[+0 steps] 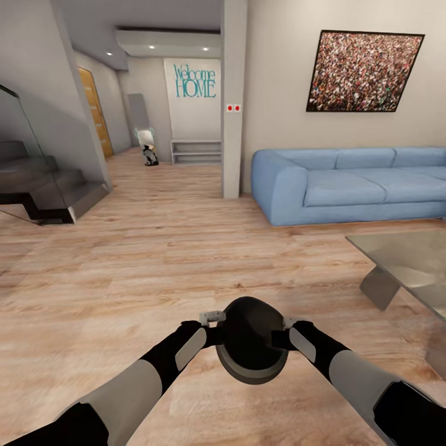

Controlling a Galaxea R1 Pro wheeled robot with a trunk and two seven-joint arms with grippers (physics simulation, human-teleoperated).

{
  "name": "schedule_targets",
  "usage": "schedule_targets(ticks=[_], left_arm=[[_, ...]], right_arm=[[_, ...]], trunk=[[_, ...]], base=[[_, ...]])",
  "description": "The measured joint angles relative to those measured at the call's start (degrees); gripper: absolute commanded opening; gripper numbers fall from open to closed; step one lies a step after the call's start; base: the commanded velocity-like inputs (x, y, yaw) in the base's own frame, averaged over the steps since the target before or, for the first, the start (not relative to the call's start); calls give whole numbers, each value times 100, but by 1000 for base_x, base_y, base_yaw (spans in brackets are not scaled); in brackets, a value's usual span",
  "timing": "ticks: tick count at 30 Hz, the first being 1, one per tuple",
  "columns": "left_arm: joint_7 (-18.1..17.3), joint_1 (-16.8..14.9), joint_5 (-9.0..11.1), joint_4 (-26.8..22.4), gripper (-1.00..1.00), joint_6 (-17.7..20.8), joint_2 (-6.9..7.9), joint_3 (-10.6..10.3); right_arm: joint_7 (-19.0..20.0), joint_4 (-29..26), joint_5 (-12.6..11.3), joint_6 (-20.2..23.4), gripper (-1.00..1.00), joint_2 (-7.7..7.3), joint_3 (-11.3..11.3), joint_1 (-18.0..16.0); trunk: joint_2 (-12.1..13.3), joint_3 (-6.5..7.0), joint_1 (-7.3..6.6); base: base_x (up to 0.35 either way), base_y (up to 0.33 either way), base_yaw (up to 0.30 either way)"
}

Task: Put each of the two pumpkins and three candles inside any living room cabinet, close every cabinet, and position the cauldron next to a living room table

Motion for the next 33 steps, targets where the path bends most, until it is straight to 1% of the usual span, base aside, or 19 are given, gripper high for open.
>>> schedule_targets(ticks=[5, 18, 25, 33], left_arm=[[2, 0, -2, 1, -100, -1, 0, -1], [2, 0, 6, 1, -100, -2, 0, -3], [2, 0, 4, 1, -100, 3, 0, -3], [1, 1, 5, 1, -100, 3, 0, 3]], right_arm=[[0, 0, 17, 1, -100, -1, -7, -1], [0, -1, 18, 1, -100, -1, -11, 1], [0, 0, 18, 1, -100, -1, -9, 1], [0, 0, 13, 1, -100, 0, -7, 0]], trunk=[[0, 32, 1], [0, 116, 1], [0, 162, 0], [0, 214, 0]], base=[[-90, 26, -221], [-116, 104, -222], [-17, 123, -222], [0, 19, -222]])
